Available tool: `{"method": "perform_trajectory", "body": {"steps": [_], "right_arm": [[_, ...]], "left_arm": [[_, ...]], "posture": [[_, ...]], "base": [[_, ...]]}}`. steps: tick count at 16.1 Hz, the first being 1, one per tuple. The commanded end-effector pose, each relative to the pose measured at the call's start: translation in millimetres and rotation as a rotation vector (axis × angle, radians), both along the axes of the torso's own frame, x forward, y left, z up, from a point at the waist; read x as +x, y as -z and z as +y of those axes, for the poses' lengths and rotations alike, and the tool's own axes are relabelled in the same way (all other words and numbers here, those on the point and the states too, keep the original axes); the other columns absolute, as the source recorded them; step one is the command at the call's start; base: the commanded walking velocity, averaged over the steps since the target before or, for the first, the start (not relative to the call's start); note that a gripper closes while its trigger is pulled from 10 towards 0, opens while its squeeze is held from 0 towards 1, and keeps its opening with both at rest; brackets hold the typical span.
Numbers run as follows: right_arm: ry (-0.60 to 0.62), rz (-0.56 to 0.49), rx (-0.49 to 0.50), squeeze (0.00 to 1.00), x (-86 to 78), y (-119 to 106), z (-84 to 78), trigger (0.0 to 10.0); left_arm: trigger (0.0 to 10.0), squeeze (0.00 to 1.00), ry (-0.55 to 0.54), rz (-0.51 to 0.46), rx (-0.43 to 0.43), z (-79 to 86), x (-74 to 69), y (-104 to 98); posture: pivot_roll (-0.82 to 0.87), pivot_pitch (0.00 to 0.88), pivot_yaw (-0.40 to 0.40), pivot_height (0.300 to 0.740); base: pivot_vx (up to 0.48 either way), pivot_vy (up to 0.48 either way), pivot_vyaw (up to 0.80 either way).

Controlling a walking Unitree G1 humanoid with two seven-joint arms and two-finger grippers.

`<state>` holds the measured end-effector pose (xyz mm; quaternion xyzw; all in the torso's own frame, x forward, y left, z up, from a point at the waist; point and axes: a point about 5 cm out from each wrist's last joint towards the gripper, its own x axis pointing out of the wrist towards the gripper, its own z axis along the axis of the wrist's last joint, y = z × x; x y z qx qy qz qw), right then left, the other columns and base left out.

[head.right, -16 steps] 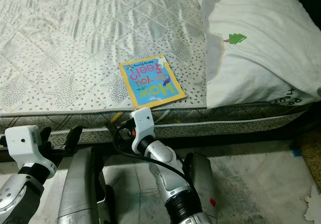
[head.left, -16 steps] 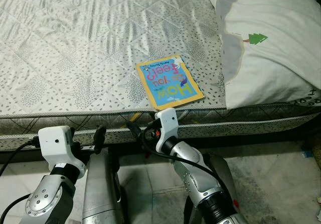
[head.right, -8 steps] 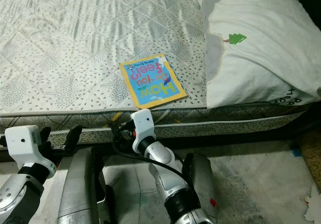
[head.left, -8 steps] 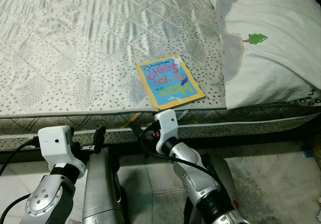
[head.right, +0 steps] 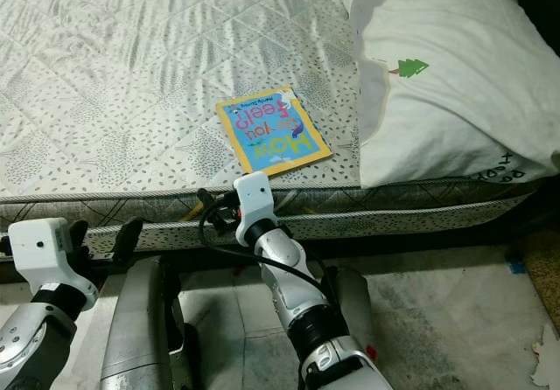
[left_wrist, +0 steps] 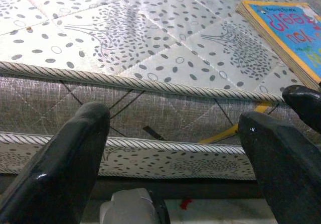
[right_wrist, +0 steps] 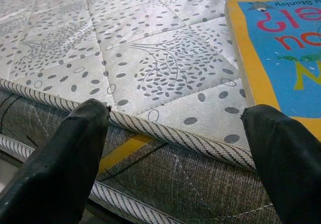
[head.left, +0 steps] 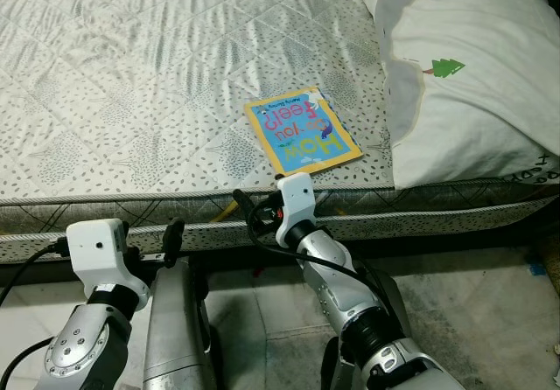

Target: Clean up the room

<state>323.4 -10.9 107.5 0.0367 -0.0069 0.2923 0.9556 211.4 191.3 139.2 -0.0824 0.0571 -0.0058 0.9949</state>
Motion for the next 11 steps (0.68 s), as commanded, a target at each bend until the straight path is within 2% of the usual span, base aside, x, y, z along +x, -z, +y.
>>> {"method": "perform_trajectory", "body": {"steps": [1,4,7,9,10,11], "right_arm": [[-0.139,-0.035,0.166,0.00,-14.2,-39,69.5,10.0],[-0.155,-0.034,0.172,0.00,-17.2,-34,63.5,10.0],[-0.111,-0.066,0.150,0.00,-15.1,-29,31.1,10.0],[-0.045,-0.082,0.139,0.00,-13.1,-29,-1.7,10.0],[-0.015,-0.086,0.136,0.00,-12.3,-29,-13.9,10.0],[0.037,-0.096,0.126,0.00,-11.7,-31,-33.3,10.0]], "left_arm": [[10.0,0.00,-0.018,0.020,0.000,1.1,-2.2,5],[10.0,0.00,-0.013,0.015,-0.008,-1.8,-0.5,5],[10.0,0.00,-0.049,-0.019,-0.002,-0.5,6.9,4],[10.0,0.00,-0.125,-0.029,0.026,4.8,13.4,5],[10.0,0.00,-0.139,-0.028,0.029,5.9,15.5,6],[10.0,0.00,-0.124,-0.034,0.012,2.8,19.7,9]], "posture": [[0.13,0.268,-0.050,0.490],[0.12,0.259,-0.050,0.490],[0.09,0.217,-0.053,0.490],[0.07,0.189,-0.053,0.490],[0.06,0.181,-0.051,0.490],[0.05,0.156,-0.048,0.490]], "base": [[0.000,0.000,0.00],[0.000,0.000,0.00],[0.000,0.000,0.00],[0.000,0.000,0.00],[0.000,0.000,0.00],[0.000,0.000,0.00]]}}
